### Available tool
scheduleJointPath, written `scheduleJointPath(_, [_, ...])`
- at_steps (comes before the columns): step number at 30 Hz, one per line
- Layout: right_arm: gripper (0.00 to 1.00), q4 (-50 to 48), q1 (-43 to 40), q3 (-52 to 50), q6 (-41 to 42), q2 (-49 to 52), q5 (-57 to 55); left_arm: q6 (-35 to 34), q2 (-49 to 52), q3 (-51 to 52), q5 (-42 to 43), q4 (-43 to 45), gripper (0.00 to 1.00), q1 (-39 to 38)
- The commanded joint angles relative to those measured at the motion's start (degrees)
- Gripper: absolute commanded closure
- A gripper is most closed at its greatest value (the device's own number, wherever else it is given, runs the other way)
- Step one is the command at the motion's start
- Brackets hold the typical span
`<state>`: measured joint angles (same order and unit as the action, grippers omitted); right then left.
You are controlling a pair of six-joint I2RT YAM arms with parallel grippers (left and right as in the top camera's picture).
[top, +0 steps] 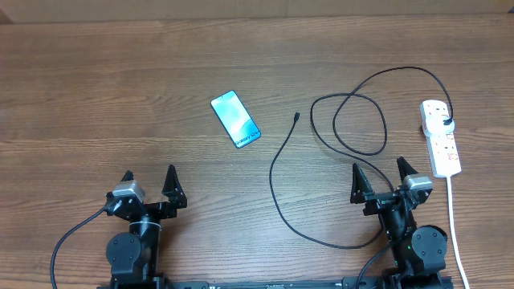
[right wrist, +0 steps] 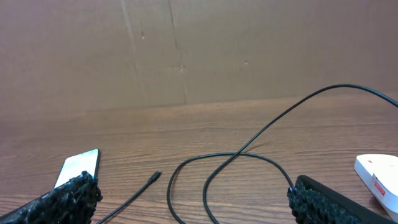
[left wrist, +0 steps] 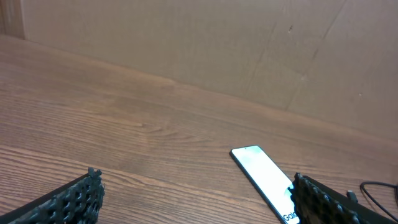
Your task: Plug charger to phone and switch on socket
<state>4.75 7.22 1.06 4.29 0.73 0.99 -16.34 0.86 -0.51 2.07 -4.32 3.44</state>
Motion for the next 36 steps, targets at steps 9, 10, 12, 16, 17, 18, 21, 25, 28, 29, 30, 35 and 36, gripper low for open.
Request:
scheduleJointPath(9, [0.0,0.0,0.2,-0.6,0.2,-0.6,-0.8,0.9,-0.5,0.2,-0.6,-0.1,0.01,0.5])
scheduleJointPath(10, [0.0,0.0,0.2,-0.6,0.2,-0.6,-0.8,0.9,-0.5,0.2,-0.7,-0.1,0.01,0.5])
scheduleJointPath(12, [0.0,0.0,0.2,-0.6,0.2,-0.6,-0.8,1.0,-0.5,0.2,-2.0,-0.1,0.01,0.5])
scheduleJointPath(16, [0.0,0.0,0.2,-0.6,0.2,-0.6,-0.8,0.9,-0.5,0.2,-2.7,-0.1,0.0,0.5])
scheduleJointPath(17, [0.0,0.0,0.2,-0.6,0.2,-0.6,-0.8,0.9,-0.5,0.2,-2.6,-0.1,0.0,0.5])
scheduleJointPath(18, [0.0,0.0,0.2,-0.6,0.2,-0.6,-0.8,0.9,-0.5,0.2,-2.6,-0.1,0.0,0.5])
scheduleJointPath(21, [0.0,0.0,0.2,-0.6,0.2,-0.6,-0.8,0.9,-0.5,0.2,-2.6,-0.1,0.01,0.5])
scheduleJointPath(25, [0.0,0.0,0.2,-0.6,0.2,-0.6,-0.8,0.9,-0.5,0.2,-4.3,1.7,0.01,0.5])
scheduleJointPath(28, [0.0,0.0,0.2,-0.6,0.2,-0.6,-0.8,0.9,-0.5,0.2,-3.9,3.0,0.0,0.5])
scheduleJointPath(29, [0.0,0.0,0.2,-0.6,0.2,-0.6,-0.8,0.9,-0.5,0.2,-3.9,2.9,0.0,0.5])
scheduleJointPath(30, [0.0,0.0,0.2,-0.6,0.2,-0.6,-0.8,0.9,-0.5,0.2,-3.9,2.8,0.0,0.5])
scheduleJointPath(35, [0.0,0.0,0.2,-0.6,0.2,-0.6,-0.8,0.6,-0.5,0.2,-2.3,5.1,0.01,0.5])
scheduleJointPath(36, [0.0,0.0,0.2,-0.6,0.2,-0.6,-0.8,0.5,-0.5,0.2,0.2,5.7,0.0,0.4])
